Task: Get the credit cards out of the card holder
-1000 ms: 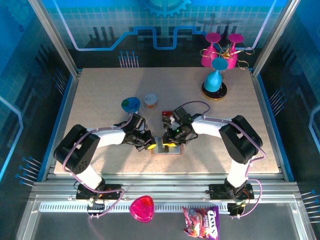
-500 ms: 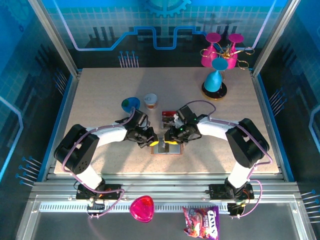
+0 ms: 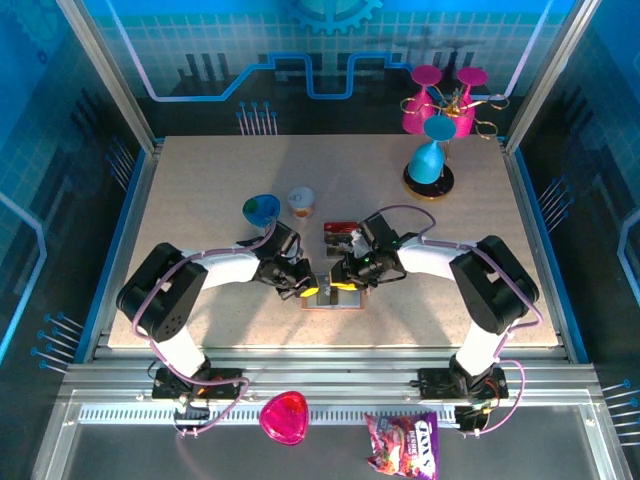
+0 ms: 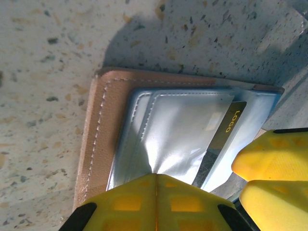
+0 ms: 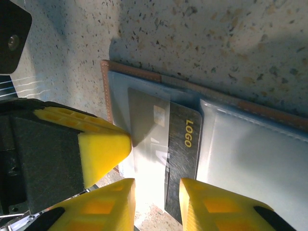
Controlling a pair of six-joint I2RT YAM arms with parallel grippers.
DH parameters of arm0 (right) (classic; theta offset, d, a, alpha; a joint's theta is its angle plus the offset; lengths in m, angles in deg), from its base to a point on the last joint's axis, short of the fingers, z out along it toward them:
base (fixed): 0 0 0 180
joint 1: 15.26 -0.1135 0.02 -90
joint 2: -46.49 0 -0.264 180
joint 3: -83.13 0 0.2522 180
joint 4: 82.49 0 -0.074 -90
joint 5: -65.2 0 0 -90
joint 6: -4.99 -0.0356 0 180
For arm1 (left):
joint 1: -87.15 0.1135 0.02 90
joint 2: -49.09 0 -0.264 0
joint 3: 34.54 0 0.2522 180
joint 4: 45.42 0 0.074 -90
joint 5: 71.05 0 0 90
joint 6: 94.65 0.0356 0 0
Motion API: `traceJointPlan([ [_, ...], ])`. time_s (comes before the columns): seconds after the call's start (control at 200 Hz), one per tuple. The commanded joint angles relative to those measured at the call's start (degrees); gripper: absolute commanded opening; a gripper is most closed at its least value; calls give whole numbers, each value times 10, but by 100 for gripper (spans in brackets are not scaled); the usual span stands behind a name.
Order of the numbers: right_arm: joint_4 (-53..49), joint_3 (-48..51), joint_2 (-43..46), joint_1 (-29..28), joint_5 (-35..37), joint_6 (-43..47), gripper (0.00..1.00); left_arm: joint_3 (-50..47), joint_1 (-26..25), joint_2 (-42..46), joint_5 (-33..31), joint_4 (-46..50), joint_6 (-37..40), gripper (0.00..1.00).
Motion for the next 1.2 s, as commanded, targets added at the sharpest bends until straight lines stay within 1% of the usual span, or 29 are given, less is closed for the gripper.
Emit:
traceJointPlan([
  [0.0,9,7,-12,8,-12,1,29,0,-5,-11,-4,18,18,6],
  [0.185,0,7,-20,9,-1,5,29,1,-5,-14,-6,24,22,6],
  [0.21,0,21,-20,9,-1,5,29,1,-5,-15,-5,24,22,6],
  [0.505,10,26,-27,8,-9,2,29,9,-5,-21,-4,26,24,6],
  [0.715,50,39,-20,9,-31,-21,26,7,-5,-22,-4,26,25,6],
  [1.196,65,40,6,11,-41,-33,19,8,-5,-21,-4,26,24,6],
])
